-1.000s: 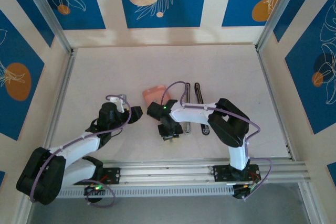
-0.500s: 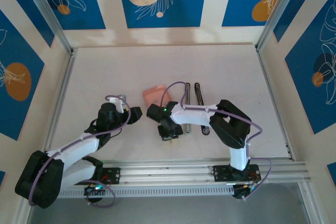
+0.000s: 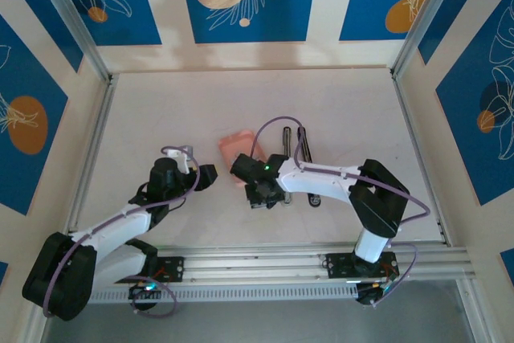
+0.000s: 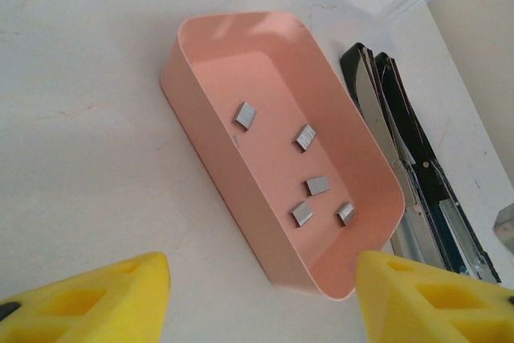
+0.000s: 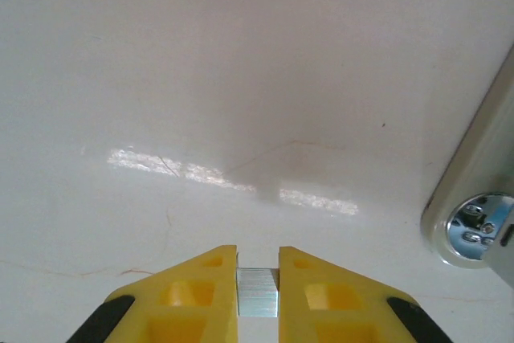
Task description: Load the staples into the stapler
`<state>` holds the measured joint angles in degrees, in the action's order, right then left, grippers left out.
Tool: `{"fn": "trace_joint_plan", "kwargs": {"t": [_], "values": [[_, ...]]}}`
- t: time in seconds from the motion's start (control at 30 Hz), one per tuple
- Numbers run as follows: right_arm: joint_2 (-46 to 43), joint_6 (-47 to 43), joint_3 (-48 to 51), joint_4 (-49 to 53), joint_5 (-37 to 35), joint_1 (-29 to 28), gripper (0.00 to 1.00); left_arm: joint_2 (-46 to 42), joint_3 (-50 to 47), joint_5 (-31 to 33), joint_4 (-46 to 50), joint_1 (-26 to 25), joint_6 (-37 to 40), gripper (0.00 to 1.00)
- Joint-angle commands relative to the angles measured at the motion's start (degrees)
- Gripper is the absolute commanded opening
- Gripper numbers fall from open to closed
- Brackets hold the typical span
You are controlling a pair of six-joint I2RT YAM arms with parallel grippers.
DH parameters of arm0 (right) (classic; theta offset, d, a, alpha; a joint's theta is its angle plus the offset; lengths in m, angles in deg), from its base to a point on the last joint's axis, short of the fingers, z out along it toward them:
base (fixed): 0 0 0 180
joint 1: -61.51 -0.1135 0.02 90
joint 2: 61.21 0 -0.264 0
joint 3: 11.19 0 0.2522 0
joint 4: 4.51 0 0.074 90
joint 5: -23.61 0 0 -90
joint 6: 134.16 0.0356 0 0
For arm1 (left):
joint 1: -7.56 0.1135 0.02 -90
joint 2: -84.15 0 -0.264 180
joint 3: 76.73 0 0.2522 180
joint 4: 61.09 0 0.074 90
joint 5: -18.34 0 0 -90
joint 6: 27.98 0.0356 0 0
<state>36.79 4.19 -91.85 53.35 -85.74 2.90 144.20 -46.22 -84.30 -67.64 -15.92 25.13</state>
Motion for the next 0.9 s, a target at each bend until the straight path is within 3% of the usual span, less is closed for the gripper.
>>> {"fn": "trace_joint_plan", "kwargs": {"t": [0.0, 0.43, 0.87], "values": [[-3.0, 0.3, 1.2, 0.3, -1.6, 1.3, 0.17, -0.6, 0.7, -0.5, 0.7, -0.2, 1.5, 0.62], [-12.9, -3.6, 6.5, 5.9, -3.1, 11.9, 0.17, 1.1, 1.1, -1.2, -0.6, -0.6, 1.9, 0.62], [-20.8, -9.0, 15.7, 11.1, 0.3, 33.2, 0.18, 2.2, 1.7, -0.9, -1.3, -1.0, 2.1, 0.62]]}}
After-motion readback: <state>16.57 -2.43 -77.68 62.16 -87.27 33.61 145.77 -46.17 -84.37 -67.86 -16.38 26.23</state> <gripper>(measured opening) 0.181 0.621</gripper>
